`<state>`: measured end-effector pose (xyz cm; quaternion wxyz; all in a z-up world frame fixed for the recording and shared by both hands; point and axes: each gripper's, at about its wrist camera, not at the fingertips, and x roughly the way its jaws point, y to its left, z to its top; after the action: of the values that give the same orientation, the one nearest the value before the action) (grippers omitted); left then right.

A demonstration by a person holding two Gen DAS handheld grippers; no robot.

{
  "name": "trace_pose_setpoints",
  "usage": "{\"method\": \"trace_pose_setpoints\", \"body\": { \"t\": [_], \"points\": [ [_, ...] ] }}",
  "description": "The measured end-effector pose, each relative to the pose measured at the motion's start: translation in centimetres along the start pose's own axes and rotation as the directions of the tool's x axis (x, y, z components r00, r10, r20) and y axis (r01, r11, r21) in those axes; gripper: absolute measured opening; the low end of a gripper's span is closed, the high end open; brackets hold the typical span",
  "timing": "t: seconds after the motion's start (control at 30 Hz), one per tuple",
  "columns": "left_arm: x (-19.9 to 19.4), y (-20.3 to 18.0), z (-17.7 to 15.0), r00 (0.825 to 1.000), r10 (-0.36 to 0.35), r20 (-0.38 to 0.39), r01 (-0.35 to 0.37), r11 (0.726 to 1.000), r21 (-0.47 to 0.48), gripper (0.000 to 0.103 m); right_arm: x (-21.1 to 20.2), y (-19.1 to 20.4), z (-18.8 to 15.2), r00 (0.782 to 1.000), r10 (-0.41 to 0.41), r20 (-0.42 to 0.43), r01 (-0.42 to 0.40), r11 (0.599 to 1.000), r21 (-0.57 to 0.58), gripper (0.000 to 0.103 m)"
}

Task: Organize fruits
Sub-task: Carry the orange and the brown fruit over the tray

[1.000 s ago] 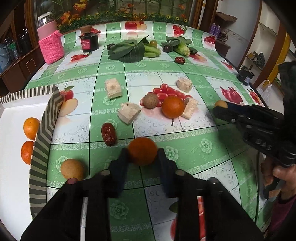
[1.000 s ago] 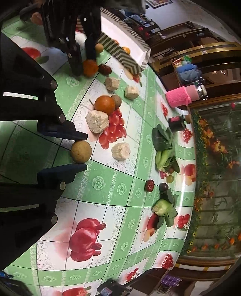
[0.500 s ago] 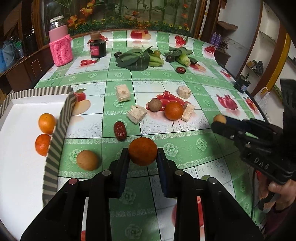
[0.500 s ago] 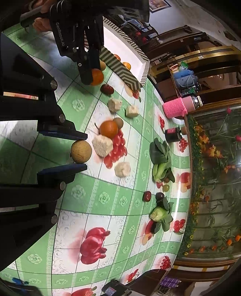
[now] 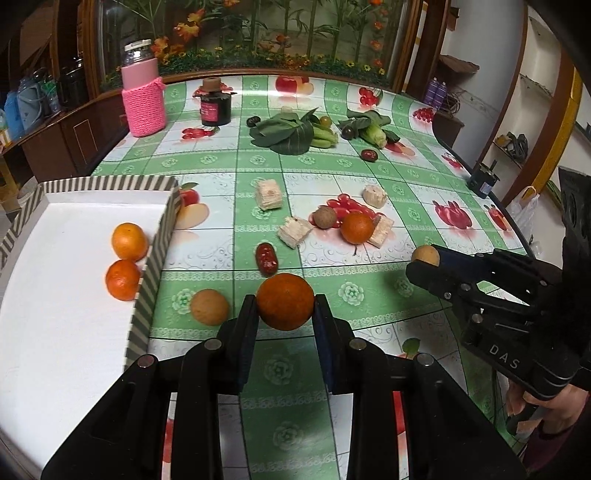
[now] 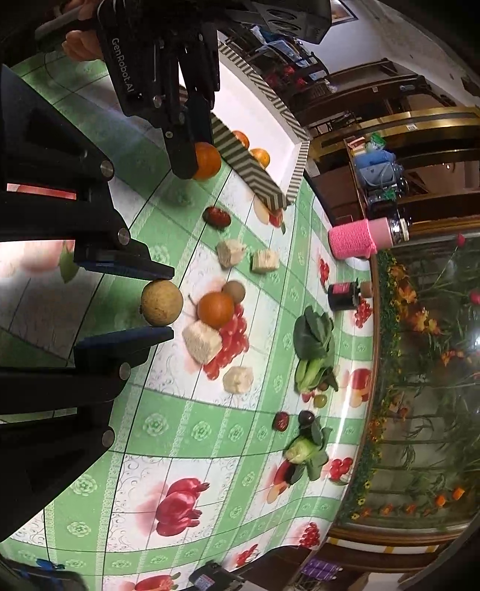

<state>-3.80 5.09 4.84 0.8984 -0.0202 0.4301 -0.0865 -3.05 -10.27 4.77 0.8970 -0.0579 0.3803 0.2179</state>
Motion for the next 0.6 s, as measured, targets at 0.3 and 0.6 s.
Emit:
{"method": "trace_pose_setpoints", "body": {
  "t": [0.3, 0.6],
  "points": [
    [-1.5, 1.9, 0.1, 0.999, 0.043, 0.022, -0.043, 0.999, -0.007, 0.027, 0.2, 2.1, 0.9, 1.000, 0.016, -0.001, -0.016, 0.999, -0.033, 0.026],
    [-3.0, 5.4, 0.3, 0.993, 0.108, 0.043, -0.107, 0.994, -0.038, 0.027, 0.8, 4.8, 2.4, 0.999, 0.048, 0.007, -0.047, 0.996, -0.080, 0.026]
  ]
}}
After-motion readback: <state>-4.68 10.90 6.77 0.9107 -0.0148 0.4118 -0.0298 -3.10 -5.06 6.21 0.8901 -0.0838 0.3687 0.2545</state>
